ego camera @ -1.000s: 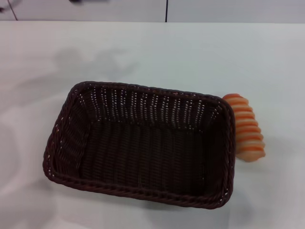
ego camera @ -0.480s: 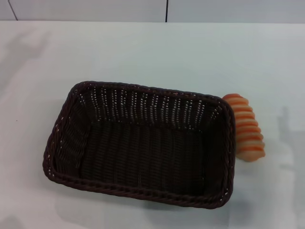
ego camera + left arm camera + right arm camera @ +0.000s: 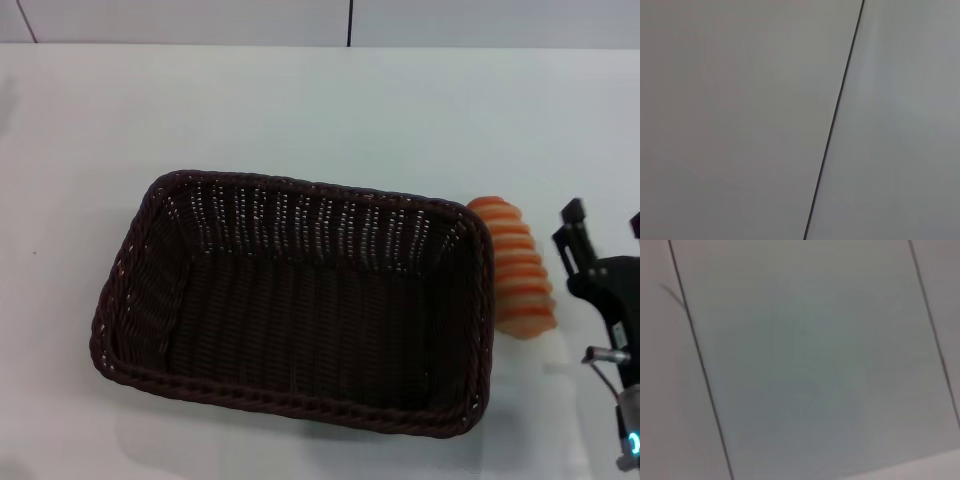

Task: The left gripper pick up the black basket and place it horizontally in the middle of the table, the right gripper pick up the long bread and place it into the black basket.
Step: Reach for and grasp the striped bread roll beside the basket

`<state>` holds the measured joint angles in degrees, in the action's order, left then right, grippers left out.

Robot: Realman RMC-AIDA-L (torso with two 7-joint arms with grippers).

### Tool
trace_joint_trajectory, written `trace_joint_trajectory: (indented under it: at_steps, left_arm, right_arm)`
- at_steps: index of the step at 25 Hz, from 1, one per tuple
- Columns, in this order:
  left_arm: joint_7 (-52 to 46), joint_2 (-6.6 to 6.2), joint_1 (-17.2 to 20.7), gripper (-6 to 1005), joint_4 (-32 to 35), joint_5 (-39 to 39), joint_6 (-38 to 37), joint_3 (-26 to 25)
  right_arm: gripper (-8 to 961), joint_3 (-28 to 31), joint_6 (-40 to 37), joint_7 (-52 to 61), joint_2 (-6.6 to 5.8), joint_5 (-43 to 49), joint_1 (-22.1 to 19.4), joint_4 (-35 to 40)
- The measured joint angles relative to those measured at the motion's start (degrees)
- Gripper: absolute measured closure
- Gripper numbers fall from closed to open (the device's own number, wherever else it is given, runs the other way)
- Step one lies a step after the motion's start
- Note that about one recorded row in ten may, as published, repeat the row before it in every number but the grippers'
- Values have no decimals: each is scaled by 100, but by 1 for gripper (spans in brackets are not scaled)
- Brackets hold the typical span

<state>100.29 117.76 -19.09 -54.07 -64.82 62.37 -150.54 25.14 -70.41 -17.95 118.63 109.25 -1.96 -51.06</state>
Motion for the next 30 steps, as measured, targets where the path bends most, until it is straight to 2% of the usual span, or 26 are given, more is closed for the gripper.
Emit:
trace_joint_trajectory:
  at_steps: [8, 16, 30]
  left_arm:
    - [7, -2, 56, 439, -25, 117, 259, -138]
    - [4, -11, 59, 439, -41, 178, 391, -179]
    - [-33, -7, 22, 439, -96, 209, 526, -290]
  right_arm:
    - [180, -8, 837, 3, 5, 0, 128, 110]
    - [180, 27, 1326, 26, 3, 0, 253, 142]
    - [188, 62, 1663, 379, 8, 0, 423, 307]
